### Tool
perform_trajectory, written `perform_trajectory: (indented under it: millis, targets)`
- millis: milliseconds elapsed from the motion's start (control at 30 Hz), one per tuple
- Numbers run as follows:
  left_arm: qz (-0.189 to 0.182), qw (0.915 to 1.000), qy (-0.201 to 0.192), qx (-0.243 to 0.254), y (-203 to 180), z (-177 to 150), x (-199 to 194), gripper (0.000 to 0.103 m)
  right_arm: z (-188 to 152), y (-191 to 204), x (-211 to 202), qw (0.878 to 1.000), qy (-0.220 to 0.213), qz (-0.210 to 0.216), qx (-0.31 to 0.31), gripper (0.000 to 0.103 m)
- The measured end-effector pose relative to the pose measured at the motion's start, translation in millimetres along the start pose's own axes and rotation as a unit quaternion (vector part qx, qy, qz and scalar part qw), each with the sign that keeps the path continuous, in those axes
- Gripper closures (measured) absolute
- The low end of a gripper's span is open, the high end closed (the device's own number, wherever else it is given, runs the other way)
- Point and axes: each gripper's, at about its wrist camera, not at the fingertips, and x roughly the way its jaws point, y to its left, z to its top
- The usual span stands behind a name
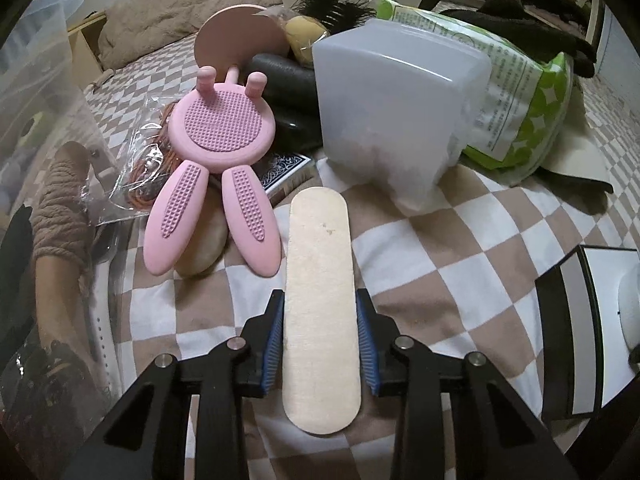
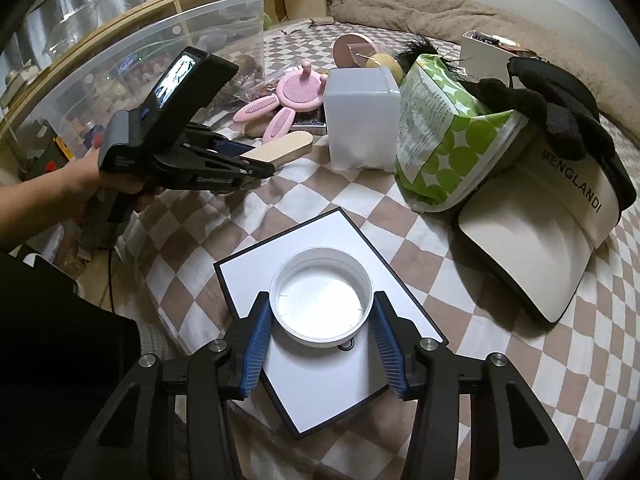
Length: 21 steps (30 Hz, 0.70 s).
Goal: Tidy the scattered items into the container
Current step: 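Lift the wooden stick with the left tool while the right tool lifts the lid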
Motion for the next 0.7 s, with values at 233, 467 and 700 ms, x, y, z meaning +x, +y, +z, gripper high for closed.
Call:
perform_trajectory:
  millis: [233, 467, 700]
  targets:
    - [-0.022, 0.9997, -0.008, 0.001, -8.6, -3.4, -20.3, 0.069, 3.0, 3.1, -0.2, 1.000, 0.001, -0.012, 0.004, 0.053]
    - [-0.037, 0.9990, -0.024, -0.007, -2.8, -5.0, -39.8, 0.069, 7.7, 5.0, -0.2, 1.000, 0.001, -0.019, 0.014, 0.053]
    - [-0.038, 0.9984, -0.033, -0.025, 17.8, -0.7, -50.3, 0.069, 23.1, 11.5, -13.2, 0.999, -0.008, -0.029, 0.013, 0.053]
